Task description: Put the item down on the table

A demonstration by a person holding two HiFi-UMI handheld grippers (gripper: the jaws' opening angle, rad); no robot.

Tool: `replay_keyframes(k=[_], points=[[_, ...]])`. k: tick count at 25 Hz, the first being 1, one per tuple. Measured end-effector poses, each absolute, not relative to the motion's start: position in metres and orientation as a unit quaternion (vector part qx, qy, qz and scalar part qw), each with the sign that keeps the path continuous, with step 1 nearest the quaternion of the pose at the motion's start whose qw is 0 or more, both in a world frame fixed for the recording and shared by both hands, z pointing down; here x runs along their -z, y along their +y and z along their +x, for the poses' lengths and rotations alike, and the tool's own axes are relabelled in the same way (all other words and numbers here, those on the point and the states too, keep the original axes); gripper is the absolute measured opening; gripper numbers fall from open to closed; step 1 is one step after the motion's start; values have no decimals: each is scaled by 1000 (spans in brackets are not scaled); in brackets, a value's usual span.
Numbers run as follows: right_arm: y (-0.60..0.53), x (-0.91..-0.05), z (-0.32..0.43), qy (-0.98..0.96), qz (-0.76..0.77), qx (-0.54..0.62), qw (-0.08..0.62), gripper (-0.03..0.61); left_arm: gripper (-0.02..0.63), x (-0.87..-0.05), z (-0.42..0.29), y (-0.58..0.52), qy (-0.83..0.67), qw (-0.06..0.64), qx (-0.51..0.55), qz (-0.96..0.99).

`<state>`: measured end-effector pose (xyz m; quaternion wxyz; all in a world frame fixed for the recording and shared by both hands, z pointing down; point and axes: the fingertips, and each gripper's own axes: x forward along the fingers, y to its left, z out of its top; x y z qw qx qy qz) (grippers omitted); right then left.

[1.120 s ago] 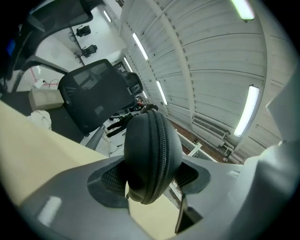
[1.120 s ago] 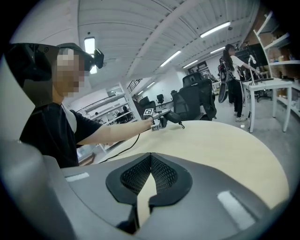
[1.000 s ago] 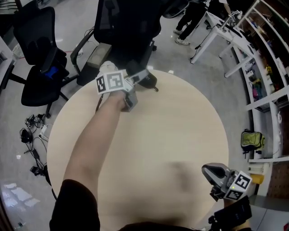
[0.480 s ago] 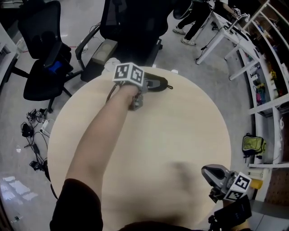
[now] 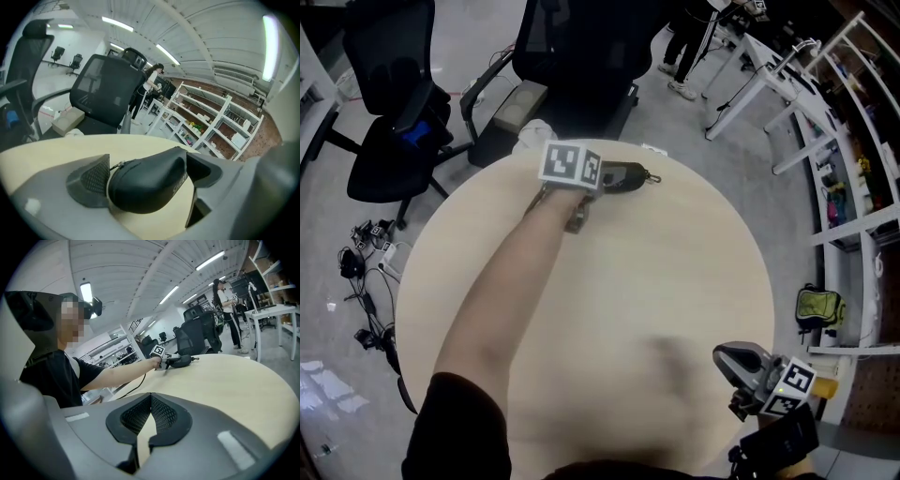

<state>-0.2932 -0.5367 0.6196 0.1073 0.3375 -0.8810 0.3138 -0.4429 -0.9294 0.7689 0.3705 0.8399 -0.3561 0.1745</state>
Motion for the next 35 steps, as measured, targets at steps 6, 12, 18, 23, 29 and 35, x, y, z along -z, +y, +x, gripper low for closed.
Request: replay_keyframes(k=[6, 12, 18, 23, 29, 35], points=[[-540, -610, -301, -888, 337, -299, 93, 14, 500, -746, -459, -936, -370, 349, -118, 853], [-558, -609, -309, -884, 337, -301, 117, 14, 500, -718, -490, -937, -380, 325, -74, 863], [-564, -574, -312, -892, 334, -291, 91, 14, 497, -628, -523, -874, -315, 354, 64, 878], [-529, -528, -314, -897, 337, -273, 84, 14, 377, -551, -533, -775, -252, 353, 142, 890], [-503, -481, -335, -914, 314, -247, 67, 14, 134, -513, -584, -645, -232, 355, 212, 880], [-468, -435, -345, -933, 281, -216, 57, 14, 12, -474, -626, -519, -262, 322, 277, 867]])
